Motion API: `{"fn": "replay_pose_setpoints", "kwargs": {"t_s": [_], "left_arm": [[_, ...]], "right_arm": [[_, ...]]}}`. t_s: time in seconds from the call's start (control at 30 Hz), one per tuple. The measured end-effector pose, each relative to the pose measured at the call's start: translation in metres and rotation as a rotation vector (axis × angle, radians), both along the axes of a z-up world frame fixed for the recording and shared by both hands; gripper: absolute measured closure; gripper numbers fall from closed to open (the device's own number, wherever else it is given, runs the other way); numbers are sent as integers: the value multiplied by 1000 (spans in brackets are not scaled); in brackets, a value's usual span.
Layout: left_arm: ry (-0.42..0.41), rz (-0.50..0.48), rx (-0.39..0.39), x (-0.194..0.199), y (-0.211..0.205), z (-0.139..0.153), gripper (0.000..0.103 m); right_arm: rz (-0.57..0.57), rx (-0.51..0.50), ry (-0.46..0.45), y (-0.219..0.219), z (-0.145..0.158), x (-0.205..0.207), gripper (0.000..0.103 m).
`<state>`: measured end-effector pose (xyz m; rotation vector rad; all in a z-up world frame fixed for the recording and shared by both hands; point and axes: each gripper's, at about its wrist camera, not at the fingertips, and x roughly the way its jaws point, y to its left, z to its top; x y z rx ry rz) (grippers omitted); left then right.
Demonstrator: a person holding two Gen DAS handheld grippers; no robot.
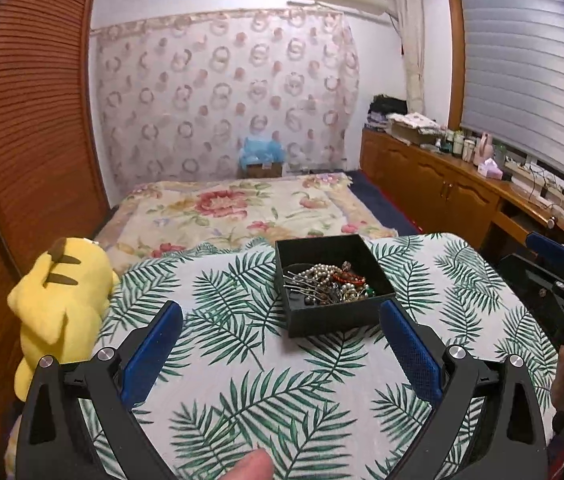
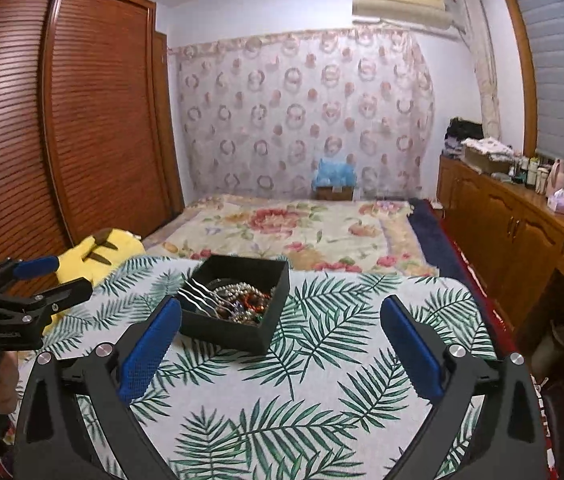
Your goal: Organize jewelry
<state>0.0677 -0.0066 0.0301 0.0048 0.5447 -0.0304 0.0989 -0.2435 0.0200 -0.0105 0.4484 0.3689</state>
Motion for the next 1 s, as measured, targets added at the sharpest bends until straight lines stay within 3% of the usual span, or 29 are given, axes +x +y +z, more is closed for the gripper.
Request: {"fn": "replay_pose_setpoints", "kwargs": {"t_s": [0.2, 1.0], "left_arm": [[-28, 9, 0, -17, 1, 9, 8], [-43, 3, -7, -32, -4, 12, 8]], "right_arm": [[-32, 3, -41, -6, 11, -21, 3], [-29, 26, -11, -12, 1, -29, 3]]}}
